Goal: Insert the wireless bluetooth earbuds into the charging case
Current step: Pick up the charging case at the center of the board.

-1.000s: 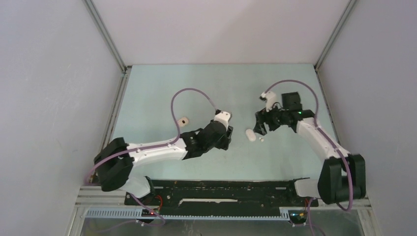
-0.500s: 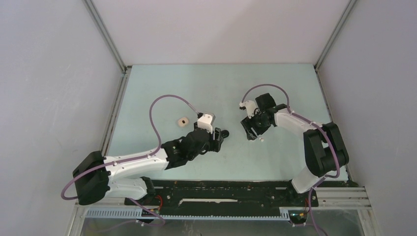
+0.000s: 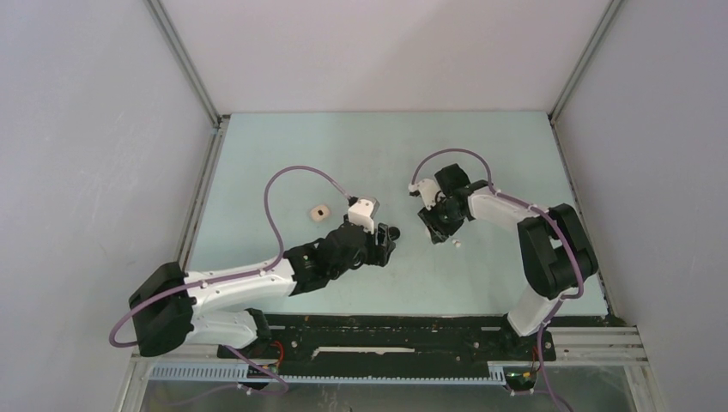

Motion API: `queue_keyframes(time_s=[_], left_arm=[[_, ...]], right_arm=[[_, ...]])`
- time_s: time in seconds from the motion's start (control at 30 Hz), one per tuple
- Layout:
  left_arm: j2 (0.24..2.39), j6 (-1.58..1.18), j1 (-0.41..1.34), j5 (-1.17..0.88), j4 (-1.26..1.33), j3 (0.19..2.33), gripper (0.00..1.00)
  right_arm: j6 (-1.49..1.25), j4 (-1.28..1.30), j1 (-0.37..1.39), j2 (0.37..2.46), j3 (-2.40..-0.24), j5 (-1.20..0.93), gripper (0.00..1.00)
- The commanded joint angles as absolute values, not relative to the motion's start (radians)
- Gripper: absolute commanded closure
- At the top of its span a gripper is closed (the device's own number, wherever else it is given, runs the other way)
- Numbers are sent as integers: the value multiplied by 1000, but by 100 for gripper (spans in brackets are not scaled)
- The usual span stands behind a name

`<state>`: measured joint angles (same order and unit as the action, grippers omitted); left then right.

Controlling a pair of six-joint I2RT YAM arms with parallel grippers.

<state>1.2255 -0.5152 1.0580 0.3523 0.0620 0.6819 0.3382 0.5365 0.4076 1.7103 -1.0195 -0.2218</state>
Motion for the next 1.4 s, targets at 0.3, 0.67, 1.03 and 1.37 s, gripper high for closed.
queue_keyframes(time_s=[0.3, 0.67, 1.03, 1.37], left_arm=[[1199, -622, 969, 19, 261, 636, 33], [1276, -744, 897, -378, 417, 694, 34], [1383, -824, 876, -352, 386, 772, 36], [1461, -876, 873, -412, 466, 797, 45]], right_arm=[[574, 593, 361, 1263, -946, -599, 73], [692, 673, 387, 1114, -927, -713, 73], [734, 716, 415, 1075, -927, -764, 71], [739, 722, 437, 1084, -927, -749, 70]])
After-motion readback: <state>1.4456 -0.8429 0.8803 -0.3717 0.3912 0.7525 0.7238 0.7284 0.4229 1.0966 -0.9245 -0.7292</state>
